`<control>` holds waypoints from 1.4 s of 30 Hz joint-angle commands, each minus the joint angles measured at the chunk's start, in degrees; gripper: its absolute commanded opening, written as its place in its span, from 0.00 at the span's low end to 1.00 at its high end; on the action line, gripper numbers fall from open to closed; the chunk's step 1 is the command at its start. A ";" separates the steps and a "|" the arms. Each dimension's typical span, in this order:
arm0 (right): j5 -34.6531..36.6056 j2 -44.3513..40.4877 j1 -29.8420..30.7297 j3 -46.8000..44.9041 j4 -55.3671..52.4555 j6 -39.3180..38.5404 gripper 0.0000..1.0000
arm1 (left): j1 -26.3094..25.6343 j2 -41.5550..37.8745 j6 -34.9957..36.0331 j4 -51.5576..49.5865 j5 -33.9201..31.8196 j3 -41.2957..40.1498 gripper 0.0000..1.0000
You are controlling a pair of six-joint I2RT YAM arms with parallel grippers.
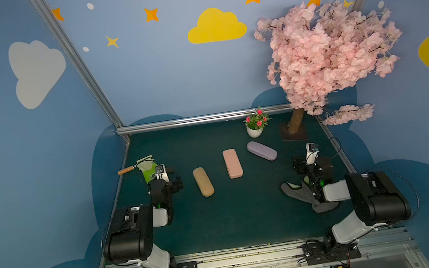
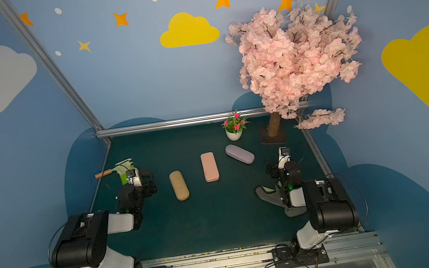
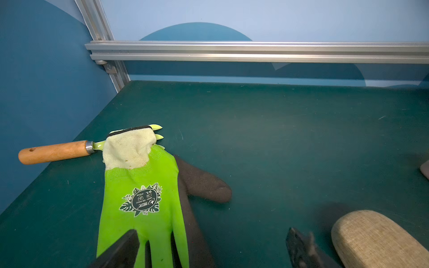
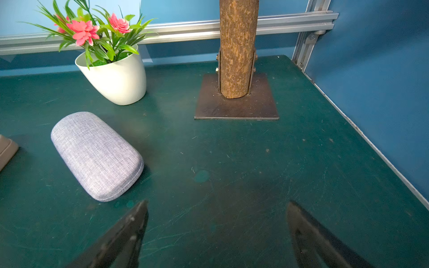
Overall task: Wipe the eyeglass case
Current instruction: Pick up the eyeglass case from the center of the board.
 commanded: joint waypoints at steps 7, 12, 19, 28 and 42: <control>0.26 -0.34 -0.14 -0.48 1.31 0.63 0.94 | 0.38 0.03 -0.28 -0.05 0.66 0.10 0.99; -0.05 -0.35 -0.18 -0.60 1.66 0.63 0.94 | 0.30 0.08 -0.34 -0.04 0.66 0.10 0.99; 1.11 -0.82 0.14 0.04 0.68 0.45 0.94 | 0.37 -0.20 -0.15 0.65 0.01 0.02 0.99; 16.26 -23.81 4.80 17.00 -51.51 11.30 0.94 | -11.72 -29.55 -2.42 -32.11 -18.38 6.95 0.99; -9.45 -24.40 1.74 34.68 -87.22 36.82 0.66 | -0.81 -44.16 -28.56 -66.41 -0.64 23.26 0.99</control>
